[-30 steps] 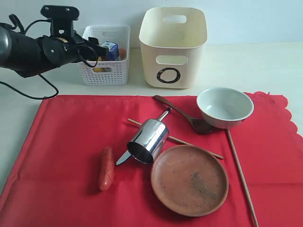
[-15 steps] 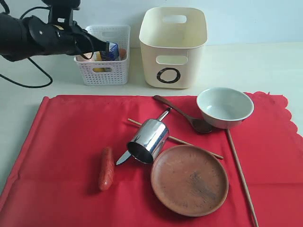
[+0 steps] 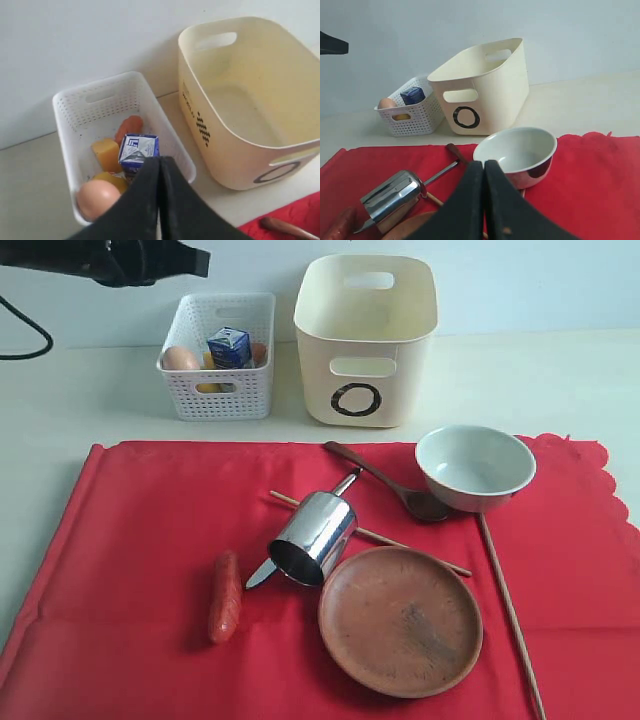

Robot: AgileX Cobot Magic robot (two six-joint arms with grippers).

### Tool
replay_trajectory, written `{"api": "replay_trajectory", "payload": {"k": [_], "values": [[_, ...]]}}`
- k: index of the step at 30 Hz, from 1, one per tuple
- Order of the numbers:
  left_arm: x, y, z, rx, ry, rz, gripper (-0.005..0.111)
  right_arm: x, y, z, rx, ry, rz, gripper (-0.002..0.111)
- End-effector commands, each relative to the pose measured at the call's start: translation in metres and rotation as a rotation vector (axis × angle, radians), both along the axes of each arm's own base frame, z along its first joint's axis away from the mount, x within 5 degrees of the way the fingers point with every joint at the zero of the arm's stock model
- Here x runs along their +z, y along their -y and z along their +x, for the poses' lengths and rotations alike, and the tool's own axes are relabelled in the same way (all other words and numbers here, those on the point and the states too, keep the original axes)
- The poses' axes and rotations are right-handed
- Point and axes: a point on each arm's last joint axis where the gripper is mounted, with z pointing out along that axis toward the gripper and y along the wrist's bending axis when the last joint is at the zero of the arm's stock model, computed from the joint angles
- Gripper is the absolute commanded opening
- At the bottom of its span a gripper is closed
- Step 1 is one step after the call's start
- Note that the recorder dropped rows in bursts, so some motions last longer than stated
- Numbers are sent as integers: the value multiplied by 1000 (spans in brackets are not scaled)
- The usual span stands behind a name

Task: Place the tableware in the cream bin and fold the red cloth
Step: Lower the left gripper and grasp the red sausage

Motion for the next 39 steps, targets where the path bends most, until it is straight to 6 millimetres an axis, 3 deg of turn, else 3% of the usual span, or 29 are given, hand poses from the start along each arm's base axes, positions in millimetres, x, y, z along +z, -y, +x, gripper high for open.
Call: {"api": "replay_trajectory", "payload": {"k": [1,7,14,24,36,39], "values": [[24,-3,-18,-46,-22,-3,0,-1,0,0,0,8,-6,0],[42,8,-51,-156,-80,2,0,-1,0,0,0,8,-4,0],[35,33,-93,-274,-99,16,0,-1,0,0,0,8,-4,0],[-13,44,-127,-357,-251,79,0,-1,0,0,0,8,-4,0],[-67,29,-153,-343,-464,119,0,-1,0,0,0,8,-4,0],[-80,25,-159,-340,-507,138,7,-1,0,0,0,8,-4,0]]}}
